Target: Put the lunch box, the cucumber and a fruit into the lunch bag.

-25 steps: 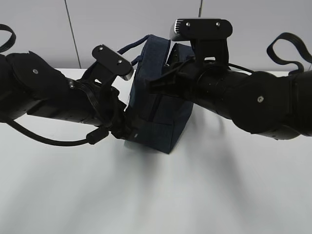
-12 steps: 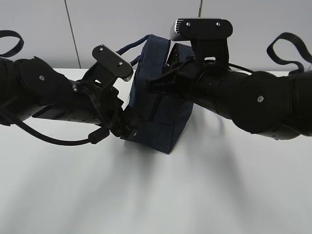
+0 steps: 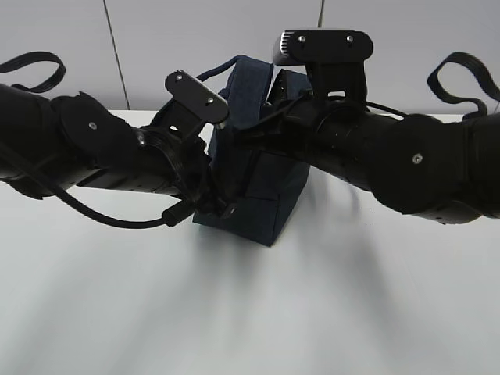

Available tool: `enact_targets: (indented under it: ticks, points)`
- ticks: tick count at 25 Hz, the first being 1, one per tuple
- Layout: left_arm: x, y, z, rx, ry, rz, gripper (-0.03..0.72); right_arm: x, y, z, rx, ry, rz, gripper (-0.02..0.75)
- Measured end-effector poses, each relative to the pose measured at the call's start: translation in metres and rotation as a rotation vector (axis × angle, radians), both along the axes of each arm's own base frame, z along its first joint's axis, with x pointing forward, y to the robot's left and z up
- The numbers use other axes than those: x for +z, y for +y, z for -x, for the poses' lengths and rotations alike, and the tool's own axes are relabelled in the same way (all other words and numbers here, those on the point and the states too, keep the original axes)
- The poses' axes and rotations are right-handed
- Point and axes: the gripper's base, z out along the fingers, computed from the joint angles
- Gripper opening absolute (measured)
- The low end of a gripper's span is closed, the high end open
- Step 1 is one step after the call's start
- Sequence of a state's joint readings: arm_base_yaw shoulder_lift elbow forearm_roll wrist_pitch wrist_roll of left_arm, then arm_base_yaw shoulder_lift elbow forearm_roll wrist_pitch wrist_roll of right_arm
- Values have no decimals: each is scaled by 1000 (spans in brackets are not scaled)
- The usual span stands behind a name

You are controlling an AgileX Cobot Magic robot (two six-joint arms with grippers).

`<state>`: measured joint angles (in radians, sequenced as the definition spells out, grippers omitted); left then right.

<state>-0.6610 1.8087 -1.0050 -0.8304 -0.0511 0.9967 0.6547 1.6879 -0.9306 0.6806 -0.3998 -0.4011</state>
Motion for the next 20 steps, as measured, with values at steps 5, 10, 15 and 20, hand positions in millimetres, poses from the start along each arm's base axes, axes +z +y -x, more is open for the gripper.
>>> enact_targets:
  ticks: [5,10,15,20]
  points:
    - [-3,-2,-4,18,-19,-4,407,0,0,0,0,0,0,0]
    - [-3,-1,-5,26,-25,-3,101,0,0,0,-1,-2,0,0]
    - [-3,-1,-5,26,-25,-2,3,1,0,-1,-7,-11,-2,0]
    - [-2,-1,-6,47,-36,7,1,2,-1,-1,-23,-15,-14,0]
